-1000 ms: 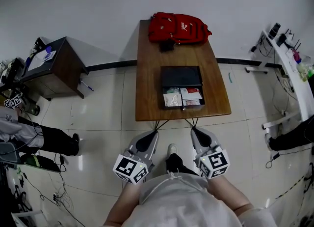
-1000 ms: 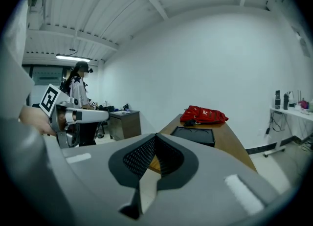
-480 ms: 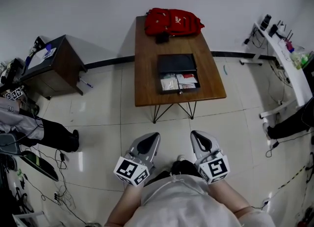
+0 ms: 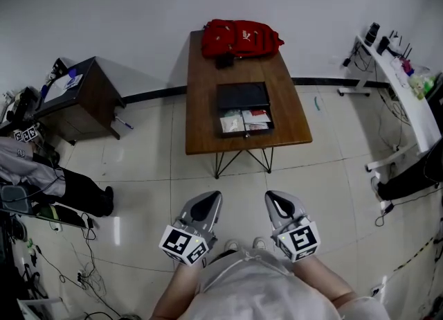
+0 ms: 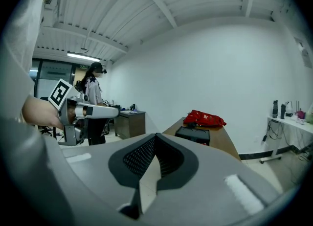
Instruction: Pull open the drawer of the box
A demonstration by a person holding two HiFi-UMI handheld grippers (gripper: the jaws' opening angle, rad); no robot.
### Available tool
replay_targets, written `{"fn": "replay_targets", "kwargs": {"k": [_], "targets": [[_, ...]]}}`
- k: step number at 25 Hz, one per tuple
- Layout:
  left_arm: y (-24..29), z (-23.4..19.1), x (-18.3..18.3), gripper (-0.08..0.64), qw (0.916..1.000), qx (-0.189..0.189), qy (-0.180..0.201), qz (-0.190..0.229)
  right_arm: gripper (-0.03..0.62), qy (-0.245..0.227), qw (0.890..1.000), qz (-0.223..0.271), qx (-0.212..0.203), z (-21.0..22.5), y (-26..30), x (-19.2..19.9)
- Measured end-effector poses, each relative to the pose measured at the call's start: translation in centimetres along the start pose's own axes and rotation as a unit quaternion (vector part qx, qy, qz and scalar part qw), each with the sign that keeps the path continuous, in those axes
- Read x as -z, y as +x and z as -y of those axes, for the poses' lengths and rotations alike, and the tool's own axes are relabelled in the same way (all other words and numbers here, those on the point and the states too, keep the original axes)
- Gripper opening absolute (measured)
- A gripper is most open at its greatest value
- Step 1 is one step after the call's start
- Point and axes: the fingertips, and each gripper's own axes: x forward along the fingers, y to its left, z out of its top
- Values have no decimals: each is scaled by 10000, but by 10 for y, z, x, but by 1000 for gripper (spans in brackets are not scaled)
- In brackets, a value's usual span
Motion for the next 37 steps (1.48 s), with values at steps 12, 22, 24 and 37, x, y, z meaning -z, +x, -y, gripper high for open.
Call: {"fn": "replay_targets", "kwargs": {"k": [12, 22, 24, 37], "targets": [[23, 25, -8, 6, 9998, -37, 159, 74, 8, -188, 9995, 137, -198, 21, -12, -11], [30, 31, -6, 6, 9998, 40, 203, 50, 8, -105, 9995, 258, -142, 28, -16, -19], [31, 33, -7, 6, 9997, 75, 216, 49, 8, -152, 9993, 302, -178, 27, -16, -21], [34, 36, -9, 6, 9995, 170, 231, 92, 8, -160, 9991, 316, -223, 23, -11, -27]]}}
